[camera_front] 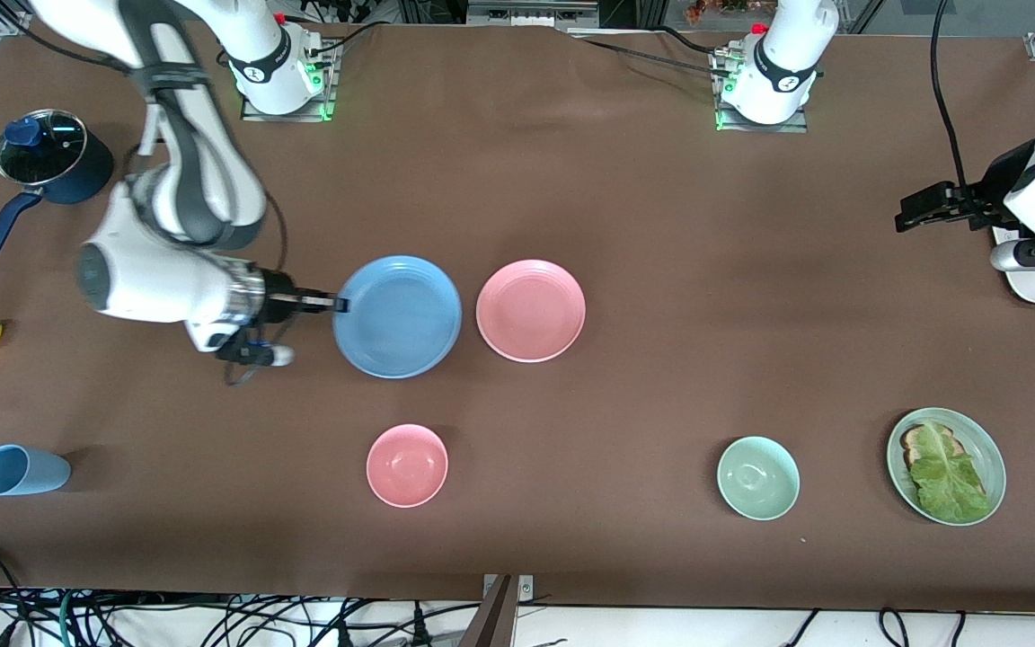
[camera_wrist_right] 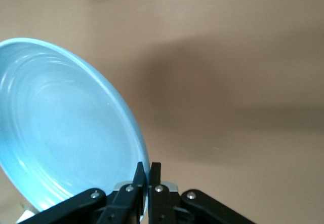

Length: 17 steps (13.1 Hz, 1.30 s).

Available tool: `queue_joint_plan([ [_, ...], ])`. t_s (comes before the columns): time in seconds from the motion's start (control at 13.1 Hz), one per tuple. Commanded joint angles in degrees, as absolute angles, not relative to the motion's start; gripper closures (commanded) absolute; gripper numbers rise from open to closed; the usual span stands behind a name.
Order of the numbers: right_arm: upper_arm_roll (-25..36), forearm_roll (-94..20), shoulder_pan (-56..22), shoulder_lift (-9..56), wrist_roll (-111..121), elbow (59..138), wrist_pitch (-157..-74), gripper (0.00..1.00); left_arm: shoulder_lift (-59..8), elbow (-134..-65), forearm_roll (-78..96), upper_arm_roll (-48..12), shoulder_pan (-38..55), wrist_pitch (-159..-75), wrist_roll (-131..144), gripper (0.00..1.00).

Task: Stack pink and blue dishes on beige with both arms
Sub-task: 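Slide the blue plate with the right gripper onto the pink plate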

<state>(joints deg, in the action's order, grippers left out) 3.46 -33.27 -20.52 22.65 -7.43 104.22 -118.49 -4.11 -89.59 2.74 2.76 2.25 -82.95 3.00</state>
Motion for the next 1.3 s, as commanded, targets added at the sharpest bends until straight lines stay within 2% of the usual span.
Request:
queue_joint_plan([
  [0.0, 3.26, -34.45, -26.26, 25.3, -9.23, 103.8, -122.51, 1.0, -3.95, -89.56, 2.02, 2.64, 2.29, -83.23, 2.46, 0.0],
  [0.15, 2.9, -34.45, -30.65, 26.19, -8.96, 103.97, -123.92, 1.0, -3.95, -89.56, 2.02, 2.64, 2.37, -83.23, 2.46, 0.0],
  [0.53, 2.72, -36.46, -34.88, 29.96, -9.23, 103.8, -131.2, 1.0, -3.95, -89.56, 2.02, 2.64, 2.37, -83.23, 2.37, 0.0],
  [0.92, 2.72, -39.99, -38.14, 33.39, -8.97, 103.8, -138.67, 1.0, -3.96, -89.65, 2.11, 2.64, 2.29, -83.14, 2.29, 0.0],
  [1.15, 2.72, -39.9, -38.23, 34.54, -8.7, 103.71, -139.75, 1.0, -3.96, -89.65, 2.02, 2.64, 2.37, -83.14, 2.2, 0.0],
  [1.22, 2.72, -39.99, -38.15, 34.63, -8.7, 103.36, -139.66, 0.88, -3.96, -89.65, 2.02, 2.64, 2.29, -83.14, 2.2, 0.0],
])
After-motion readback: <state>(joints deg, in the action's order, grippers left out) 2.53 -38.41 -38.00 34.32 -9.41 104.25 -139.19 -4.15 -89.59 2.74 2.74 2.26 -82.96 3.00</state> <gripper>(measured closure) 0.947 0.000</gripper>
